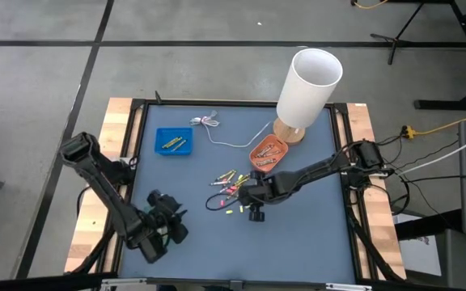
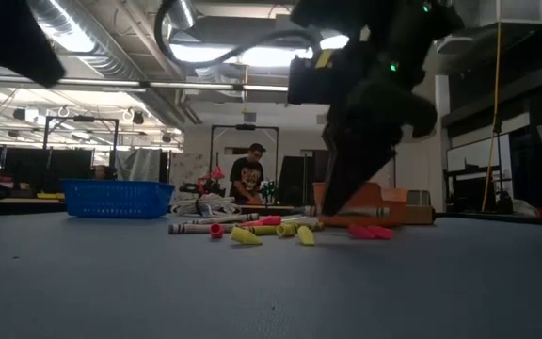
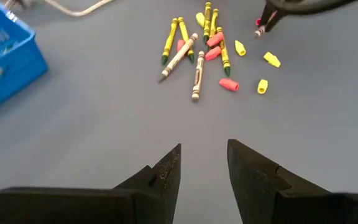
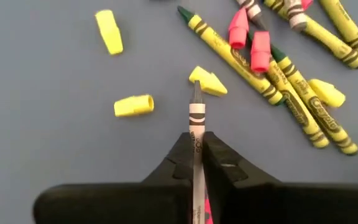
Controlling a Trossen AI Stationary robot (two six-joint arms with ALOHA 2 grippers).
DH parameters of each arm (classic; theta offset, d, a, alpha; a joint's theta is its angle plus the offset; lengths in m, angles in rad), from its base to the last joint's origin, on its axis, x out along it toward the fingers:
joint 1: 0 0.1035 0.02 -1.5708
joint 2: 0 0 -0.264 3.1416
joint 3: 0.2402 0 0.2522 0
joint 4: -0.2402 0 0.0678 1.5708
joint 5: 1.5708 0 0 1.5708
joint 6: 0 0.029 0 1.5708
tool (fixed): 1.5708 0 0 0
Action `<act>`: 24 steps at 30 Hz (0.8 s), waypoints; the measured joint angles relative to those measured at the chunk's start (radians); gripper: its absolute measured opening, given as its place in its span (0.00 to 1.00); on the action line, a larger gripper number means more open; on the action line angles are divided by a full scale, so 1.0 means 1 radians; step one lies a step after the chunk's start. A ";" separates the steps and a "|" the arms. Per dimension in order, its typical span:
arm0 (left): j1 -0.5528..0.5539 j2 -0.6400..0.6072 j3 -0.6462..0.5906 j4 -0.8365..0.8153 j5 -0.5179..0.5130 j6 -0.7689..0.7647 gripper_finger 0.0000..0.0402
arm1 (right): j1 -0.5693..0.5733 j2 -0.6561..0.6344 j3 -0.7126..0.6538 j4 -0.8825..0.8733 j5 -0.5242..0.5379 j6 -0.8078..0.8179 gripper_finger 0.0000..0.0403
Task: Sort crayons
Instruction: Put the gray crayon into the orange bin
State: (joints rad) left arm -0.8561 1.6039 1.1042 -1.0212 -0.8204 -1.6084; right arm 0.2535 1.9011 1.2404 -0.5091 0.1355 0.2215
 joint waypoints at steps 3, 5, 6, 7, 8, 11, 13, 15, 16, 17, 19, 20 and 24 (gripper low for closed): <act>0.040 0.000 0.000 0.036 0.021 0.102 0.29 | 0.000 0.000 0.061 -0.075 0.002 -0.058 0.03; 0.063 0.000 0.000 0.056 0.032 0.158 0.29 | 0.000 0.000 0.101 -0.138 0.009 -0.097 0.04; 0.074 0.000 0.000 0.066 0.039 0.183 0.29 | 0.000 0.000 0.123 -0.173 0.014 -0.116 0.04; 0.086 0.000 0.000 0.074 0.047 0.209 0.29 | 0.000 0.000 0.144 -0.206 0.026 -0.135 0.04; 0.097 0.000 0.000 0.084 0.054 0.233 0.29 | 0.000 0.000 0.165 -0.232 0.038 -0.158 0.04; 0.126 0.000 0.000 0.104 0.070 0.295 0.29 | 0.000 -0.001 0.210 -0.314 0.104 -0.225 0.04; 0.144 0.000 0.000 0.114 0.082 0.329 0.29 | -0.001 -0.001 0.236 -0.373 0.158 -0.272 0.04; 0.159 0.000 0.000 0.123 0.082 0.355 0.29 | -0.006 -0.002 0.252 -0.416 0.210 -0.323 0.04; 0.168 0.000 0.000 0.128 0.082 0.365 0.29 | -0.014 -0.002 0.253 -0.440 0.235 -0.347 0.04; 0.175 0.000 0.000 0.130 0.082 0.374 0.29 | -0.022 -0.002 0.253 -0.465 0.263 -0.370 0.04; 0.188 0.000 0.000 0.135 0.082 0.391 0.29 | -0.042 -0.002 0.252 -0.518 0.315 -0.408 0.04; 0.194 0.000 0.000 0.139 0.082 0.395 0.29 | -0.054 -0.002 0.252 -0.549 0.339 -0.416 0.04; 0.217 0.000 0.000 0.156 0.083 0.435 0.29 | -0.116 -0.002 0.252 -0.630 0.371 -0.444 0.04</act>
State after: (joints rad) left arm -0.6390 1.6043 1.1042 -0.8657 -0.7376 -1.1731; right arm 0.1375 1.8992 1.4925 -1.1389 0.5064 -0.2226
